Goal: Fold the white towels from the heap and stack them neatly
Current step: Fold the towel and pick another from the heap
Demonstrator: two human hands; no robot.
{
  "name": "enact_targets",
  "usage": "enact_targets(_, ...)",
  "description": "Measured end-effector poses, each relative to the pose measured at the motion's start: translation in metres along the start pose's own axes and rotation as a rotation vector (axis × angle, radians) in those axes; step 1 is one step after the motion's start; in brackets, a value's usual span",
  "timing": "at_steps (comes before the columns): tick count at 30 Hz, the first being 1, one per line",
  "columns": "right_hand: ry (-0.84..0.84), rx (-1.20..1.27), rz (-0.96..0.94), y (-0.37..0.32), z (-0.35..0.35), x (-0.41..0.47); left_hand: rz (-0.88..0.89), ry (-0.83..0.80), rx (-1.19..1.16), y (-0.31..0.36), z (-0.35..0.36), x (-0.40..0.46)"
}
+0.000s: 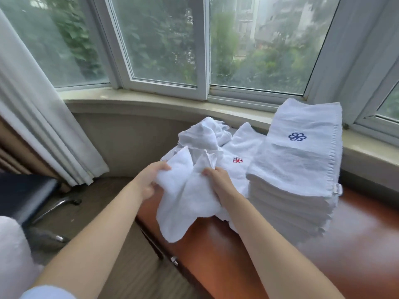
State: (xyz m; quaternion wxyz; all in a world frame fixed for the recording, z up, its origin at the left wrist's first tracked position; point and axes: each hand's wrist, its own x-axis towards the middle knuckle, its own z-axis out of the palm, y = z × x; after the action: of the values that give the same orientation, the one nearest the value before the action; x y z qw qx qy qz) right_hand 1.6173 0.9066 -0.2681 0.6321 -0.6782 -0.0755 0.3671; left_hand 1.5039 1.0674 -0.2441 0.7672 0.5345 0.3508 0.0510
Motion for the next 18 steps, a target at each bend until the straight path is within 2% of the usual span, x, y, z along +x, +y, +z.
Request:
enact_targets(3,0.135,0.007,0.022,-0.02,0.017,0.02,-0.072,-0.184,0.14,0.036,-0.02,0.034)
enact_targets(6,0.189,0.047,0.052,-0.045,0.026,0.034,-0.125,-0.384,0.183,0.075,-0.026,0.065)
enact_targets(12,0.267,0.13,0.087,-0.087,0.019,0.063,-0.149,-0.428,0.289,0.118,0.002,0.11)
enact_targets(18,0.295,0.22,0.127,-0.087,-0.003,0.075,-0.265,-0.455,0.499,0.121,0.037,0.145)
